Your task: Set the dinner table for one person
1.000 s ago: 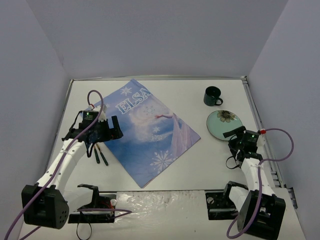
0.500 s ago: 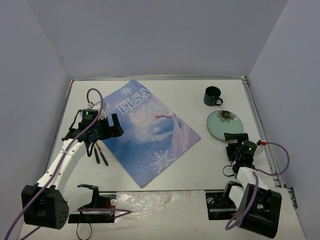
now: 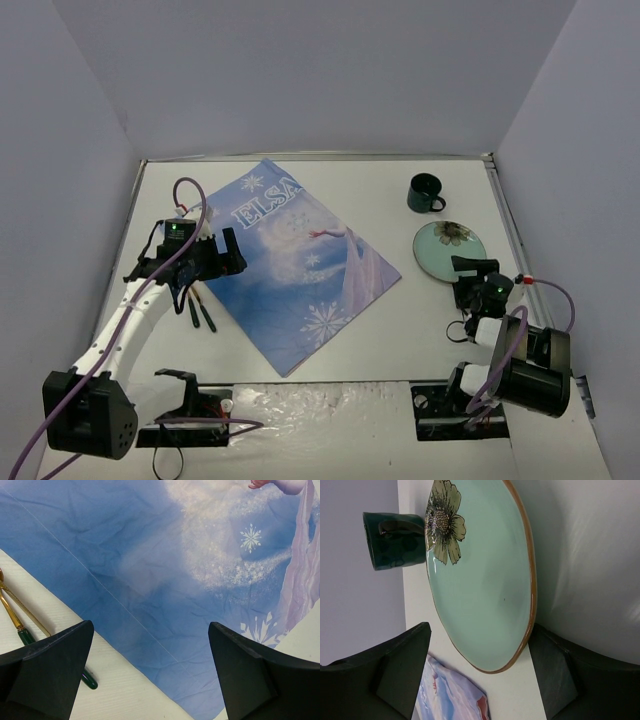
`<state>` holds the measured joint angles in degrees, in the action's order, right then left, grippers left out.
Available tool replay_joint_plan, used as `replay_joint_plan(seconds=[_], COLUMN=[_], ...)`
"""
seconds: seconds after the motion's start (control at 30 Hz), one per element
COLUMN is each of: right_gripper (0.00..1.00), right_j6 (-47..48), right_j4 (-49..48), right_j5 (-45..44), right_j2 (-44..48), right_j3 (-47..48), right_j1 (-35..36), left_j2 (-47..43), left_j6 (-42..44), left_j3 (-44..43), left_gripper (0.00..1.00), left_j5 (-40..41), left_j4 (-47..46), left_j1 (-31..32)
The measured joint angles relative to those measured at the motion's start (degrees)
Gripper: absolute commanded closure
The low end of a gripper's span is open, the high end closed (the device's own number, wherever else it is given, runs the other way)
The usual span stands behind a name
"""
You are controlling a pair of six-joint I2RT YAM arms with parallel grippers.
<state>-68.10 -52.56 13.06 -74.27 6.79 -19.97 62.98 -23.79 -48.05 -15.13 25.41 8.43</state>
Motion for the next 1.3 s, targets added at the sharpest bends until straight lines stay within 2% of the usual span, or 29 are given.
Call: replay_joint_plan(seconds=[0.07, 0.23, 0.33, 0.5, 0.7, 0.9, 1.0, 1.3], right_gripper=[0.33, 0.54, 0.74, 1.0, 1.0, 1.0, 1.0, 1.0], right_j6=[-0.5, -1.3, -2.0, -2.7, -3.0, -1.4, -0.8, 2.3], right_j4=[-1.3, -4.2, -5.7, -5.8, -1.2, 15.5, 21.7, 28.4], right_j5=[-0.1, -0.3, -0.3, -0.6, -0.1, -0.8, -0.5, 7.1], right_j2=[-1.4, -5.0, -7.2, -8.9, -5.1, 11.0, 16.2, 15.7], right_j3=[0.1, 0.2, 0.2, -0.3, -0.5, 0.1, 1.9, 13.5], right_j1=[-0.1, -0.6, -1.2, -2.0, -3.4, -5.2, -5.3, -1.5], left_j2=[0.0, 0.0, 0.0, 0.0, 0.0, 0.1, 0.3, 1.4], left_j6=[0.0, 0.0, 0.0, 0.1, 0.2, 0.3, 0.4, 0.7], left_j3=[0.0, 0.0, 0.0, 0.0, 0.0, 0.0, 0.0, 0.0], left_gripper=[0.03, 0.03, 0.03, 0.03, 0.03, 0.03, 0.03, 0.03], left_j5=[0.1, 0.3, 0.5, 0.9, 1.3, 1.6, 1.7, 1.9], left_j4=[0.0, 0.0, 0.0, 0.0, 0.0, 0.0, 0.0, 0.0], left_j1=[0.0, 0.0, 0.0, 0.0, 0.0, 0.0, 0.0, 0.0])
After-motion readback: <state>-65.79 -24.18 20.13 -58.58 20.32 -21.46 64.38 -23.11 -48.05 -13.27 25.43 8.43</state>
